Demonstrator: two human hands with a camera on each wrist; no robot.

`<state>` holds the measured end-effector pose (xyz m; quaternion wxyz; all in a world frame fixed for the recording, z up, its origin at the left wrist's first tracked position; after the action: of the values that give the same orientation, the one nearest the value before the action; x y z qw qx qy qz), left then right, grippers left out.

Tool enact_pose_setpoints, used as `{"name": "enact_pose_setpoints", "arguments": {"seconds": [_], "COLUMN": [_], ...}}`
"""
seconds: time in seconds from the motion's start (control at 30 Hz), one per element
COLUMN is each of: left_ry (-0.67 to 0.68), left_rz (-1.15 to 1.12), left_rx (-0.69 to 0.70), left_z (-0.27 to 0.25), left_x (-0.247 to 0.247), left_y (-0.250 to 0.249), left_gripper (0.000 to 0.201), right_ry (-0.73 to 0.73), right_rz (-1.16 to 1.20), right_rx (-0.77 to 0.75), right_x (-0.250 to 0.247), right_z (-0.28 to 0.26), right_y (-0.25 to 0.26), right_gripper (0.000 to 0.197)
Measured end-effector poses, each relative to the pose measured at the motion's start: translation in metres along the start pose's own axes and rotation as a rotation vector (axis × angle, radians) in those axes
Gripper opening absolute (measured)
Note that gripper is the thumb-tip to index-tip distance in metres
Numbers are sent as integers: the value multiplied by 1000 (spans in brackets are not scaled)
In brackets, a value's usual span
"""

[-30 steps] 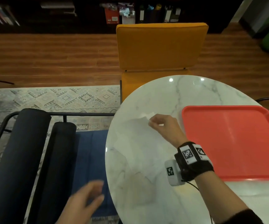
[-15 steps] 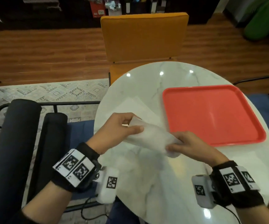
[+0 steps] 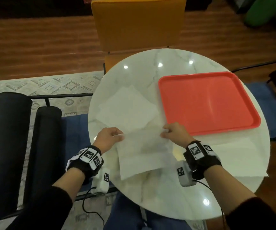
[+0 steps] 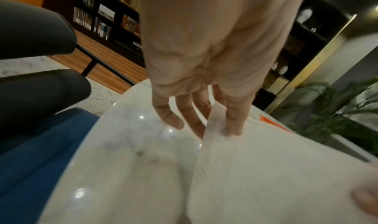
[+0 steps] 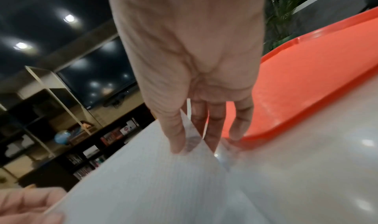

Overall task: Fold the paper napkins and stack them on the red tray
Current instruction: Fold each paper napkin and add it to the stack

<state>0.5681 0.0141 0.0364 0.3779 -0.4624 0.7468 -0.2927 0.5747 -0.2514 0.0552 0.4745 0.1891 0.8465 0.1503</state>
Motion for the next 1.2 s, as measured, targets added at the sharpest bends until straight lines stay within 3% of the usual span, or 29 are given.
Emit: {"name": "enact_pose_setpoints", "arguments": {"seconds": [0.13,0.33,0.5,0.6,0.77,0.87,1.0,1.2], "left_ry": [-84,-67,91,188,-33,-83,-20,-73], "left_rz": [-45,-75,218,421,468,642,845,862], "left_rx": [112,242,254,260,393,404,256,252], "left_z": [-11,-58,-70,-76,-79,-66,-58,-59], "left_x": [3,29,60,74,73,95,119,122], "left_y": [4,19,52,58,43,45,64,81], "left_gripper": [6,10,13,37,55,69,67,74], "right_ry": [-180,-251,-191,-239,-425,-316,96,95], "right_rz": [156,309,124,-55,-142,-234,-367,-508], "right_rx": [-49,-98,-99,-120,-174,-343,-409,-313], "right_x": [-2,19,47,47,44,74,124,121], "right_z": [-16,-52,-61,-62,-62,-61,-64,-59], "right_y": [-10,-45,-68,-70,-46,-1,26,-26], "right_gripper": [15,22,41,45,50,48,53,72]}}
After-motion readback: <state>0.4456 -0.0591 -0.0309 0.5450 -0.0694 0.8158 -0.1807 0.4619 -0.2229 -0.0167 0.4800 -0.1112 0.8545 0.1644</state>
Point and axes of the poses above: each hand's wrist, its own z-axis towards the middle knuckle, its own x-axis out of the palm, y = z × x, the point moved 5 cm from there along z, towards the middle knuckle, and after that the axes turned 9 degrees about -z, right-handed, at the moved point
